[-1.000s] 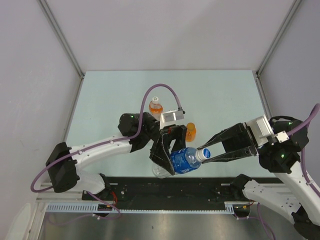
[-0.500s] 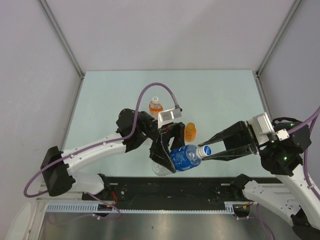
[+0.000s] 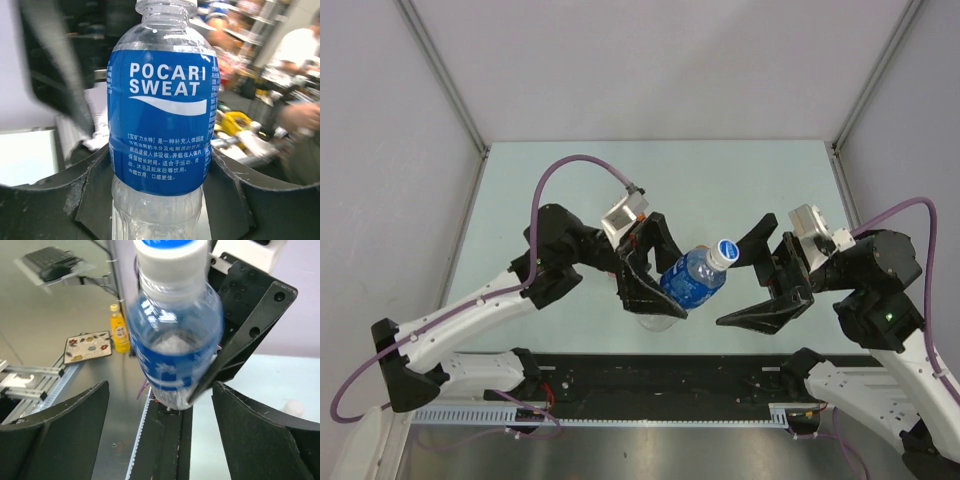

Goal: Fold the napkin into a case and place the utensils inside

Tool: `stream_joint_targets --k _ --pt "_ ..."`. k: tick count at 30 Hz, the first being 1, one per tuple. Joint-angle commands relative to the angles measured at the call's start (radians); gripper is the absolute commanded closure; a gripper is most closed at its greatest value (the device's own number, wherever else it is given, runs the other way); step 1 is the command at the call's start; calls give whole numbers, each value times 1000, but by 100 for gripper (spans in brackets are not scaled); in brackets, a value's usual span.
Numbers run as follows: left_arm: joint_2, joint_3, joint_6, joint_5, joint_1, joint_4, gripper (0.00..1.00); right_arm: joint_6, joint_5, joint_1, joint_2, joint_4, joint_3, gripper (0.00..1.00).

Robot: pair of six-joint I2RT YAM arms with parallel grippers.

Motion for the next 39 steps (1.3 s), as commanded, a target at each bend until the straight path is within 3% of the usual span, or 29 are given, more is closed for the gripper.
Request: stream_joint_targets --k 1,5,10,15,19,23,29,39 --pt "-36 25 215 -249 3 -220 100 -12 174 -5 -26 -72 18 12" --pt "-87 -27 293 -602 3 -323 100 -34 341 -8 -30 -142 24 13" --pt "-165 -106 339 -935 -10 -336 100 11 585 -11 -41 -162 24 14" --pt "-176 -144 458 -1284 -106 -365 100 148 782 -10 -39 -124 24 18" --pt "-147 -169 567 -1473 -215 -336 100 242 840 -10 -21 -95 24 19" --pt "-92 -167 652 -1598 -315 -301 100 307 851 -8 14 -90 24 19" --pt "-43 -170 715 -1707 -378 -241 100 353 902 -2 54 -121 24 20" --pt "-23 -181 745 -1738 -405 -201 100 359 960 18 85 -144 24 25"
